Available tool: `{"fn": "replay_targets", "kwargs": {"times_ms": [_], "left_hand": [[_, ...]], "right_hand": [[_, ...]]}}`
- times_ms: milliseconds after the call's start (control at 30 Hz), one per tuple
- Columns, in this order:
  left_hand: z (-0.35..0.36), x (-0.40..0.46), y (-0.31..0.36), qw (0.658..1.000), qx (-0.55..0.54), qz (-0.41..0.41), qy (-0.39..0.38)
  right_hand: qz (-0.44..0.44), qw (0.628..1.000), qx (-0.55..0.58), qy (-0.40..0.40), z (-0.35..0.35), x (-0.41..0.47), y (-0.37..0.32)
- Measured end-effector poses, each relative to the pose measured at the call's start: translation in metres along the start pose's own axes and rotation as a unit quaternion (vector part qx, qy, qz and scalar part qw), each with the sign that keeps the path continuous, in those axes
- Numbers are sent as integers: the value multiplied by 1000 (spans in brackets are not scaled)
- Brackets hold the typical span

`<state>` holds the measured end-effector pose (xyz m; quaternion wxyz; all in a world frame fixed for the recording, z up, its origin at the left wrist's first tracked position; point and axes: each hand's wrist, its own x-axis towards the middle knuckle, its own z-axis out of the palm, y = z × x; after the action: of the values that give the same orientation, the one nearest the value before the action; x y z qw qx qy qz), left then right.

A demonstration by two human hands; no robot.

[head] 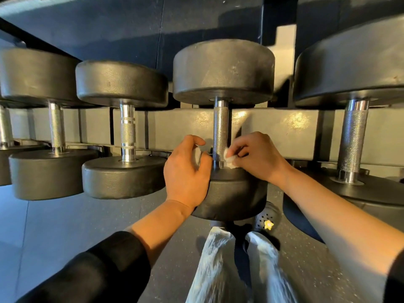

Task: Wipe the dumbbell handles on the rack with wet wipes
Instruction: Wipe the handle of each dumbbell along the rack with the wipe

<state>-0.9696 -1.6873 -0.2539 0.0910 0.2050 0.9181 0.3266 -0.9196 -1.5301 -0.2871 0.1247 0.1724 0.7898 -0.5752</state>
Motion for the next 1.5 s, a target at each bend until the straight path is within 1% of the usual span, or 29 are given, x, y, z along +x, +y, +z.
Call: {"fn": "replay_targets", "kwargs": {"times_ms": [33, 67, 100, 167, 200, 233, 367, 467, 567, 633, 700, 767, 800, 933, 1000, 1067, 1200, 1300, 1400, 1500], "left_hand": [[0, 0, 0, 1000, -1, 2, 0], [0, 0, 0, 1000, -2, 5, 0], [0, 0, 0, 1000, -2, 8, 0], [0, 0, -1, 1000, -2, 10, 0], [0, 0, -1, 1000, -2, 11, 0], [0, 0, -2, 1000, -3, 12, -1], [0, -1, -1, 1000, -10, 7, -1], [-1, -1, 0, 1000, -17, 2, 0], [-1, -3, 1, 1000, -17, -12, 8], [-1, -4, 4, 1000, -19, -15, 17], [0, -5, 7, 999, -22, -18, 23], [-1, -8, 16, 999, -39, -19, 29], [0, -11, 24, 998, -55, -4, 26], [18, -27, 67, 985, -148, 82, -45], [33, -33, 83, 976, -181, 88, -85], [49, -37, 92, 969, -206, 84, -110], [73, -42, 96, 962, -223, 76, -141], [84, -45, 91, 956, -238, 58, -159], [87, -48, 86, 951, -236, 74, -184], [88, -50, 85, 949, -228, 88, -200]], "right_hand": [[3, 1000, 0, 10, -1, -2, -1], [1, 999, 4, 43, -1, -3, -2], [-9, 995, 14, 95, -2, -4, -4], [-58, 976, 30, 207, -2, -4, -9], [-84, 968, 24, 237, -1, -2, -10], [-104, 965, 11, 242, 2, 1, -11], [-101, 979, -69, 163, 15, 8, -12], [-63, 988, -74, 123, 14, 6, -15], [-23, 996, -68, 44, 11, -3, -19], [2, 998, -63, 23, 13, -9, -19], [25, 996, -54, 60, 13, -12, -16], [30, 990, -45, 128, 8, -19, -14], [23, 985, -54, 162, 3, -24, -13], [15, 965, -74, 250, -34, -49, -7], [1, 951, -111, 289, -54, -60, -5], [15, 937, -148, 315, -72, -72, -4], [58, 910, -223, 346, -100, -92, 5], [59, 896, -255, 357, -107, -96, 11], [15, 877, -345, 335, -105, -90, 14], [-29, 841, -466, 274, -102, -76, 19]]}}
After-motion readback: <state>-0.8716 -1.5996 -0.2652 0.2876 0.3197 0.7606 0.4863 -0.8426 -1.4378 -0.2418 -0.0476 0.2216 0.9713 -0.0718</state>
